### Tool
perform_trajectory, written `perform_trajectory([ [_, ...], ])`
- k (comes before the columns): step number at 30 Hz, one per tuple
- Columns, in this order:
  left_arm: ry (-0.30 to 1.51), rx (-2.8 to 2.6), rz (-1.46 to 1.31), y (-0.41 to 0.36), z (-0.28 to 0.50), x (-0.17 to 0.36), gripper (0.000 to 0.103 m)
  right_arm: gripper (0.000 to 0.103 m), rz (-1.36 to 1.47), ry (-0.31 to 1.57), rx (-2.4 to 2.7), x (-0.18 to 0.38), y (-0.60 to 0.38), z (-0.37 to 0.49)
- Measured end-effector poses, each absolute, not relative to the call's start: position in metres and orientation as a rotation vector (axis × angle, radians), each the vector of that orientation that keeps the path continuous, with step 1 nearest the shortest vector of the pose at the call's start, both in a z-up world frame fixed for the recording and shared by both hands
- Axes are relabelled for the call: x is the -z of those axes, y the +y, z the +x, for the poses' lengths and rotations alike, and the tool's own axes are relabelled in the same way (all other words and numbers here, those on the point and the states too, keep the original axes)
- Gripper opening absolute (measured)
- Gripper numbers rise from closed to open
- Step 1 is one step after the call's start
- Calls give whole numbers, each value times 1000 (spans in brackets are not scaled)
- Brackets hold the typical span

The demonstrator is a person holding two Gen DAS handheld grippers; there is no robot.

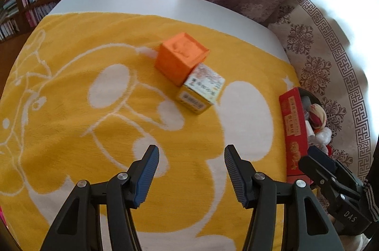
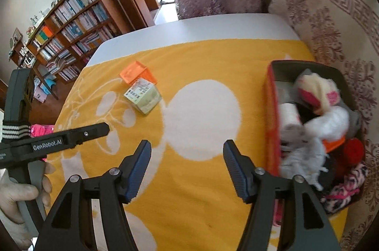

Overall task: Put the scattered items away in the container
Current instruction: 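Withdraw both grippers from the box back over the block and medicine box, then lower the right gripper onto the white medicine box and close it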

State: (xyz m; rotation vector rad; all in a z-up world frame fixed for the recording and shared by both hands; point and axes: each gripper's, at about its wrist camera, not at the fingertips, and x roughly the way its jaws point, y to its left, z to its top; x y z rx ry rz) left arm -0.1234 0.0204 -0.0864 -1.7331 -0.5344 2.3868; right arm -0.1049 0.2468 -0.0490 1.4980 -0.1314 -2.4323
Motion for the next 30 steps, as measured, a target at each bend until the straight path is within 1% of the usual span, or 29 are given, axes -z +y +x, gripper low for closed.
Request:
perform_trajectory([
  [2, -542, -2386, -1740, 11, -125, 90, 59, 68, 1505, -123, 2422, 52, 235, -111],
  [3, -548, -2386, -1744, 7, -125, 91, 62, 68, 1510, -122, 2415, 54, 228, -114],
  [4, -553, -2388, -1746, 3, -125, 93, 79, 68, 1514, -121, 2409, 56, 223, -118],
  [5, -558, -2393, -1743, -3, -125, 95, 92, 68, 1520, -120, 2403, 58, 218, -121],
  [8, -568, -2393, -1751, -16, -125, 102, 101, 68, 1543, -124, 2383, 66, 203, -132],
  [21, -647, -2416, -1818, -63, -131, 131, 102, 68, 1604, -127, 2314, 97, 144, -181],
  [30, -659, -2427, -1832, -83, -133, 142, 102, 68, 1676, -108, 2317, 124, 120, -207],
])
